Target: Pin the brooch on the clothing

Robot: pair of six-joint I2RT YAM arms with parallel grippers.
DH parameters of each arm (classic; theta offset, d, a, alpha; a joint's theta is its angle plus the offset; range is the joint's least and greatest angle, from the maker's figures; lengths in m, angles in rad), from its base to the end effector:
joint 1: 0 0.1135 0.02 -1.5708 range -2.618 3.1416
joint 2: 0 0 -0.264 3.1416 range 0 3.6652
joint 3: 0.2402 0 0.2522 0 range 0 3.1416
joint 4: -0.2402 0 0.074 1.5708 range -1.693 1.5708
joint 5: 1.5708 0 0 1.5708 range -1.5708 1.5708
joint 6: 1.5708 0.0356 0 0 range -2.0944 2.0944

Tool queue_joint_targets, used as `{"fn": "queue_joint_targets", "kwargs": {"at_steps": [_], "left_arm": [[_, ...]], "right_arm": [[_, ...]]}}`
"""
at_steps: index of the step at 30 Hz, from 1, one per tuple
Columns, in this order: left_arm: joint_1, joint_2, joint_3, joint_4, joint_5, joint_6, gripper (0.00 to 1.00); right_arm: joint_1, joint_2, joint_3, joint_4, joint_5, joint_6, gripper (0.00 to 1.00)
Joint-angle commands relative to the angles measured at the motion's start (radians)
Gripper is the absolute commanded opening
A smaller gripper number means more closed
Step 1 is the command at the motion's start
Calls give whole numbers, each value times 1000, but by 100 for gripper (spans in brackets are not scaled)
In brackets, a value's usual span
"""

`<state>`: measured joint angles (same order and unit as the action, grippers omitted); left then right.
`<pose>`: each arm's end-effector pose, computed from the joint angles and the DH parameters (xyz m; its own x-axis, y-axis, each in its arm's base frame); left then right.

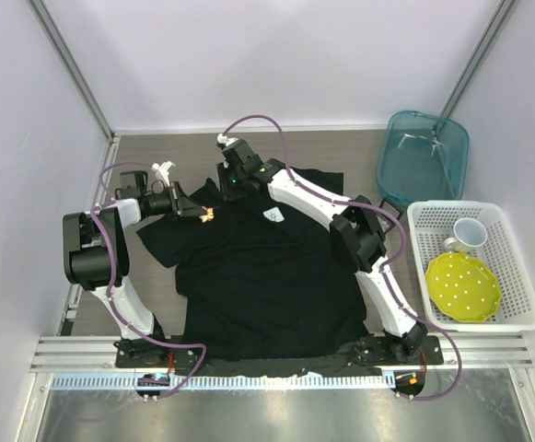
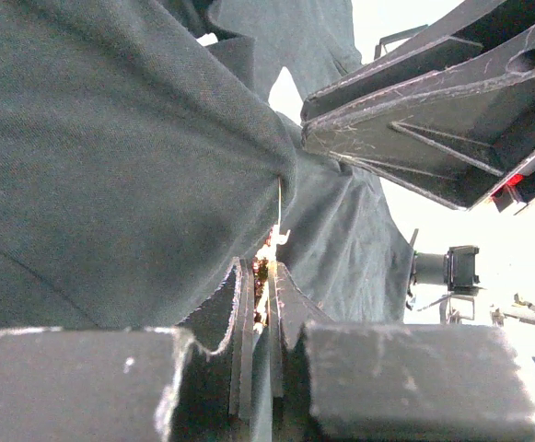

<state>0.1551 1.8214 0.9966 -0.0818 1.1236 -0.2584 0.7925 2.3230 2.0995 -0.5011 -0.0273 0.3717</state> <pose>0.3516 0.0225 0.1597 -0.8754 -0.2487 -0.4145 0.2675 0.4650 -0.8439 0.3746 0.3814 0.2378 -0.6973 -0.1902 -0.6911 -0.5076 0.8118 0.2888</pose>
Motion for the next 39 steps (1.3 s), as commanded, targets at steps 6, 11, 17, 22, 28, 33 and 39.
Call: {"fn": "queue_joint_targets", "kwargs": {"at_steps": [6, 11, 17, 22, 28, 33, 39], "left_arm": [[-5, -33, 4, 47, 38, -2, 2], [-3, -36, 2, 45, 39, -4, 2], [-3, -42, -3, 45, 41, -2, 2], [-5, -45, -9, 50, 45, -2, 2], [-3, -53, -13, 51, 53, -2, 2], [-3, -56, -13, 53, 53, -4, 2], [-3, -54, -18, 56, 56, -4, 2]], "right_arm": [[1, -36, 13, 21, -68, 58, 32], [1, -19, 10, 21, -82, 78, 31], [1, 7, 24, 22, -91, 87, 29], [1, 25, 28, 22, -82, 87, 27], [-3, 41, 30, 24, -79, 85, 23], [-9, 45, 34, 21, -85, 90, 33], [-15, 49, 33, 35, -118, 107, 15]]}}
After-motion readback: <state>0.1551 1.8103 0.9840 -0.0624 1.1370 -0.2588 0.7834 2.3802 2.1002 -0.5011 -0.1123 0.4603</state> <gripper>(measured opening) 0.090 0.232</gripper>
